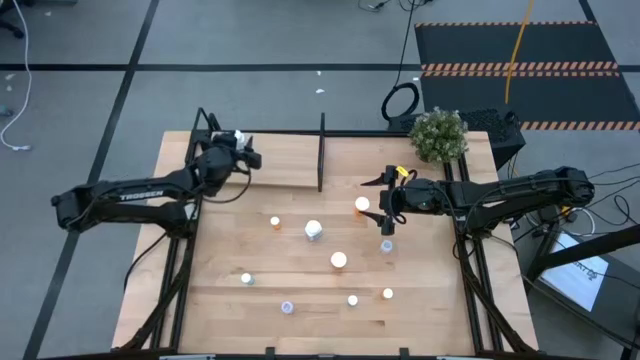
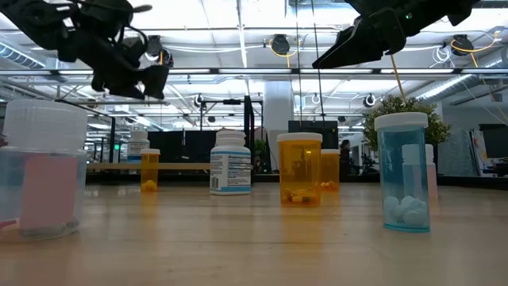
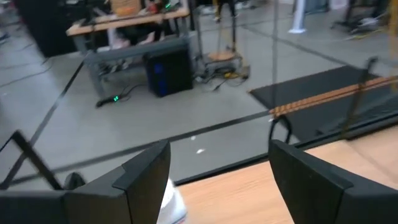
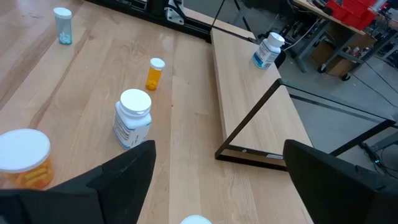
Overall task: Pick and place medicine bottles onto shelf by color
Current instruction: Put the bottom white pill bottle on the shelf
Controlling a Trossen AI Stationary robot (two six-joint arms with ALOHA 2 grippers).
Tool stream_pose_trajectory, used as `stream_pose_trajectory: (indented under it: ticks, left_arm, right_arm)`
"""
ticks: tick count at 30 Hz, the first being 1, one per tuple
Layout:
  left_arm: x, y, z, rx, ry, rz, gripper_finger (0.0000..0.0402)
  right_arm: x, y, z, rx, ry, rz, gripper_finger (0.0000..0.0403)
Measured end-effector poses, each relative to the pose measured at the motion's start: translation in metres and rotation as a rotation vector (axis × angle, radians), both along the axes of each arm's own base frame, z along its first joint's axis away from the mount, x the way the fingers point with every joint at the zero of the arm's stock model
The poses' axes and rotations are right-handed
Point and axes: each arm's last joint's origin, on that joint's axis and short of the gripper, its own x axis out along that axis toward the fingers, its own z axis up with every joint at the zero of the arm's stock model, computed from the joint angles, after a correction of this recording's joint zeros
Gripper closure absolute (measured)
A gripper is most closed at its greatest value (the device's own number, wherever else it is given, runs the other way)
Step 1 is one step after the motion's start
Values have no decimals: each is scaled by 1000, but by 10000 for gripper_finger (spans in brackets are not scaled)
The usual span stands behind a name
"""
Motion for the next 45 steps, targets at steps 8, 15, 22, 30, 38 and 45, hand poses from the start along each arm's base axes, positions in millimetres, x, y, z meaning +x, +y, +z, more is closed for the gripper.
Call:
stream_pose_trajectory:
  ticks: [8, 15, 22, 30, 38, 45]
  left_arm:
    - [1, -24, 12, 22, -76, -119, 131]
    - [7, -32, -1, -107, -145, -122, 150]
    - [10, -16, -35, -247, -47, 35, 242]
    - [5, 8, -62, -346, 54, 167, 311]
    - [-4, 19, -69, -372, 94, 222, 336]
    - [-9, 25, -71, -374, 98, 254, 337]
  right_arm:
    - [0, 0, 0, 14, -4, -7, 54]
    - [1, 0, 2, 21, -25, -9, 54]
    - [1, 0, 2, 20, -28, -9, 54]
    - [1, 0, 2, 20, -28, -9, 54]
    - [1, 0, 2, 17, -27, -7, 54]
    - [1, 0, 2, 10, -25, -4, 54]
